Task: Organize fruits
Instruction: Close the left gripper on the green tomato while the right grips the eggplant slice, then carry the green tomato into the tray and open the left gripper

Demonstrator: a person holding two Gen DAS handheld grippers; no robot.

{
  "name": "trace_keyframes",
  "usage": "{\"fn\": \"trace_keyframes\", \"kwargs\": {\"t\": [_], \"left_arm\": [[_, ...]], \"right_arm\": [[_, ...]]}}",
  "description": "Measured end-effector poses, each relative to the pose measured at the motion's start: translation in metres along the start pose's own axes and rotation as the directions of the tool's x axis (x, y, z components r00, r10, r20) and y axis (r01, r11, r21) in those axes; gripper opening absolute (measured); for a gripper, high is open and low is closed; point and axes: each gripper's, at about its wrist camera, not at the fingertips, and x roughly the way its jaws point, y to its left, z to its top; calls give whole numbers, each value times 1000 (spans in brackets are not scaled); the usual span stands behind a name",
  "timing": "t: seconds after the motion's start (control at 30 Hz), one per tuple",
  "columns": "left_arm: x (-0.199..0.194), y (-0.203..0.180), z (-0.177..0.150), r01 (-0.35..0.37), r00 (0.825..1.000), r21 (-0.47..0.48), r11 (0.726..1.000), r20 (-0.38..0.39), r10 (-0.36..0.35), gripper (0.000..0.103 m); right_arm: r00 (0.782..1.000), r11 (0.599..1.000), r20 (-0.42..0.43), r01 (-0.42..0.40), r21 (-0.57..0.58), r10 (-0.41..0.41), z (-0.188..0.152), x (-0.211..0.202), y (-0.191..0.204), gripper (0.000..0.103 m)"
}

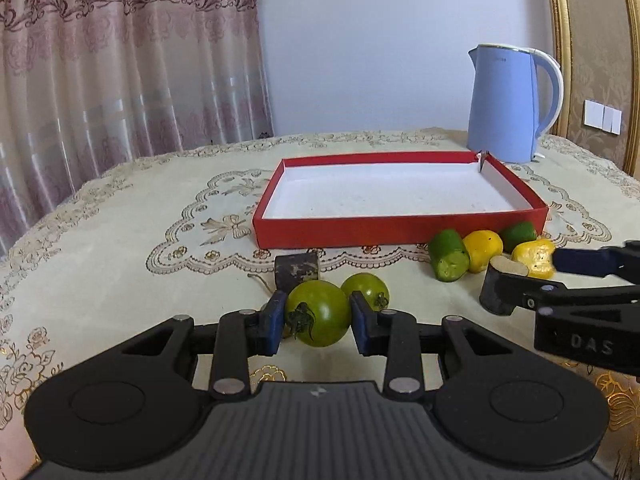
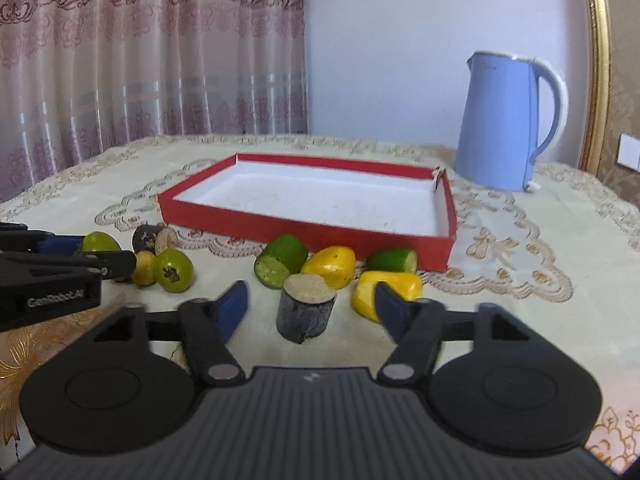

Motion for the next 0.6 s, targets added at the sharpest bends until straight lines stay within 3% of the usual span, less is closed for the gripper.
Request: {"fn": "trace_keyframes", "kwargs": {"t": [0.4,0.47,0.6], "left_arm": [[3,3,-3,20,999,-18,1000,-25,-20,33],[3,3,-3,18,1000,-19,1000,-24,-19,33],[3,4,-3,17,1000,-21,1000,-23,-17,33]], "right_arm": [[995,999,-98,-32,2,32,7,33,-4,42],[993,999,-115,-41,2,41,6,39,-4,35],[994,999,-99,-43,-8,42,5,33,-2,34]]}}
